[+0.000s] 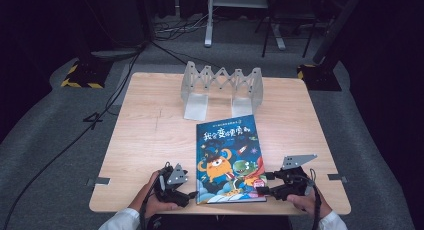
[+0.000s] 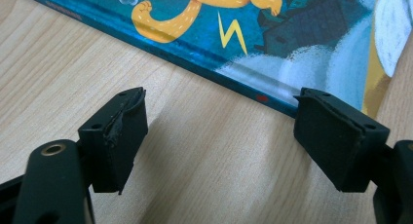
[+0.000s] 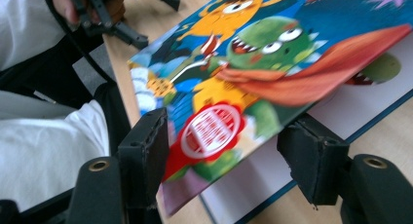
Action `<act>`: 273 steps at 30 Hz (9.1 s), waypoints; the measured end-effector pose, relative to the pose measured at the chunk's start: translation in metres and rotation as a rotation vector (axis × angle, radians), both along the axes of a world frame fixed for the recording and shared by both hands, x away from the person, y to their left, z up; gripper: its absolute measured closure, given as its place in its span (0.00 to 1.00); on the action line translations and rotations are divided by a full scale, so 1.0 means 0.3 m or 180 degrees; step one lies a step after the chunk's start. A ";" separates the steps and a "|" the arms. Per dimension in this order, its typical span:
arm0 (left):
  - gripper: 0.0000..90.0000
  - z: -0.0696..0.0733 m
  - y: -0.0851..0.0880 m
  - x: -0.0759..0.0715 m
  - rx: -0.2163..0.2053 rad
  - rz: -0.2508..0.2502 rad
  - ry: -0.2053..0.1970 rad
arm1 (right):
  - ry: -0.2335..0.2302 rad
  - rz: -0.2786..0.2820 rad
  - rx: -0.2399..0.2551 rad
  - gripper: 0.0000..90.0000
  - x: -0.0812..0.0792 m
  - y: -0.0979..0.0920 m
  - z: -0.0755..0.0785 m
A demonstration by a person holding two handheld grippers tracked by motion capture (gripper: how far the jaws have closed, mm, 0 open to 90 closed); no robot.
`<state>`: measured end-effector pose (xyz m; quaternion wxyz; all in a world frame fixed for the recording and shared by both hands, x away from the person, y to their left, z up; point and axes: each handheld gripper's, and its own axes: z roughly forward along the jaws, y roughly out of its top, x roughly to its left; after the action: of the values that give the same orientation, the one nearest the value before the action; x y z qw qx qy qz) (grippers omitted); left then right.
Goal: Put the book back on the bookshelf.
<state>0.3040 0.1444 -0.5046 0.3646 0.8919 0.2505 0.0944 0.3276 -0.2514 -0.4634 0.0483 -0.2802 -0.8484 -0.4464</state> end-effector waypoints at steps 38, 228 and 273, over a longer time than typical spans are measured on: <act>0.22 0.000 -0.001 0.002 0.0005 0.0002 0.0000 | -0.0190 0.0204 0.0290 0.48 0.150 0.104 0.020; 0.92 0.270 -0.228 0.070 -0.1570 -0.0439 -0.1069 | -0.1610 -0.0872 -0.0303 0.42 0.013 -0.094 -0.051; 0.92 0.387 0.014 0.288 -0.1009 0.1116 -0.1695 | -0.1311 -0.0918 -0.0309 0.42 0.025 -0.161 -0.107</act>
<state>0.3903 0.1484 -0.3886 0.5292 0.7118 0.3075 0.3447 0.3351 -0.2998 -0.4955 -0.2033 -0.3035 -0.8121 -0.4551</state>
